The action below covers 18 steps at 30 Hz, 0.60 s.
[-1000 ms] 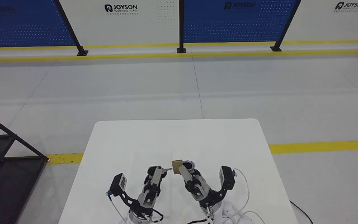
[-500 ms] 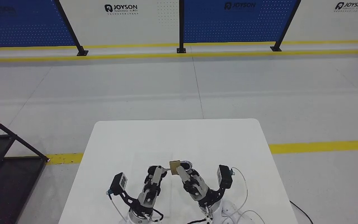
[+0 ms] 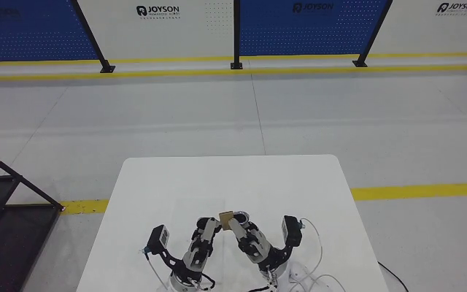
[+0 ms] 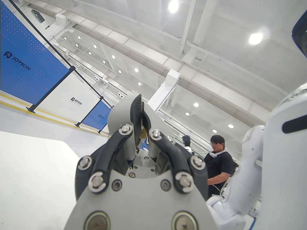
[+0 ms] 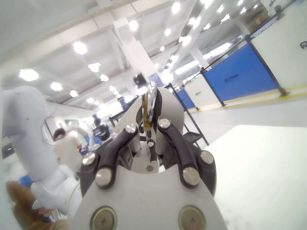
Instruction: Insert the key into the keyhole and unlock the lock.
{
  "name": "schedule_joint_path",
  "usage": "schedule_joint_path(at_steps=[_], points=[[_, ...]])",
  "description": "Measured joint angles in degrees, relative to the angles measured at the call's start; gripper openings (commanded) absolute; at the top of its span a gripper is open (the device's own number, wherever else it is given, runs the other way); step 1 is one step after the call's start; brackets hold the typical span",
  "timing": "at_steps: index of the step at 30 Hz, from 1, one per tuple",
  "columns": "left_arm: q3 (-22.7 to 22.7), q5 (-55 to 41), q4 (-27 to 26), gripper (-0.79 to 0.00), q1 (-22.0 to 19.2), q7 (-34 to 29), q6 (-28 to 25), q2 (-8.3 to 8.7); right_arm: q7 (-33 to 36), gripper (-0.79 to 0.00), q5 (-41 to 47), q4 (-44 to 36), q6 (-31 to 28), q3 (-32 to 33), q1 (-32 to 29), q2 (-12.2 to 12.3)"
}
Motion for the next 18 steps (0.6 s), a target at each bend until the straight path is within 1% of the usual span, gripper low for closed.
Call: schedule_joint_path(at_steps=[1, 2, 7, 9, 11, 12, 13, 14, 15, 18], points=[[-0.02, -0.05, 0.01, -0.259, 0.01, -0.06, 0.00, -0.01, -0.05, -0.785, -0.01, -0.05, -0.07, 0.08, -0.07, 0.01], [-0.07, -0.11, 0.01, -0.237, 0.02, -0.13, -0.02, -0.02, -0.11, -0.785, -0.05, -0.10, -0.15, 0.17, -0.14, 0.03], [-0.60, -0.07, -0.11, -0.231, 0.29, -0.42, -0.40, 0.00, -0.37, -0.785, -0.18, -0.26, -0.37, 0.64, -0.50, 0.09], [-0.85, 0.02, -0.19, -0.268, 0.44, -0.53, -0.61, 0.02, -0.42, -0.785, -0.18, -0.32, -0.50, 0.80, -0.59, 0.10], [-1.14, 0.17, -0.20, -0.357, 0.57, -0.67, -0.84, 0.05, -0.51, -0.785, -0.13, -0.31, -0.66, 1.00, -0.67, 0.13], [-1.42, 0.47, -0.08, -0.388, 0.64, -0.94, -1.26, 0.11, -0.61, -0.785, 0.02, -0.29, -0.83, 1.20, -0.75, 0.16], [-1.72, 0.79, 0.13, -0.391, 0.68, -1.22, -1.69, 0.19, -0.69, -0.785, 0.14, -0.28, -0.99, 1.40, -0.83, 0.20], [-2.06, 1.20, 0.39, -0.369, 0.69, -1.54, -2.28, 0.28, -0.75, -0.785, 0.22, -0.27, -1.17, 1.63, -0.93, 0.24], [-2.58, 1.88, 0.80, -0.400, 0.69, -2.03, -3.41, 0.43, -0.77, -0.785, 0.27, -0.30, -1.40, 1.96, -1.07, 0.31], [-3.90, 2.86, 1.91, -0.431, 0.84, -2.75, -6.02, 0.77, -0.42, -0.785, 0.49, -0.51, -1.96, 2.69, -1.47, 0.50]])
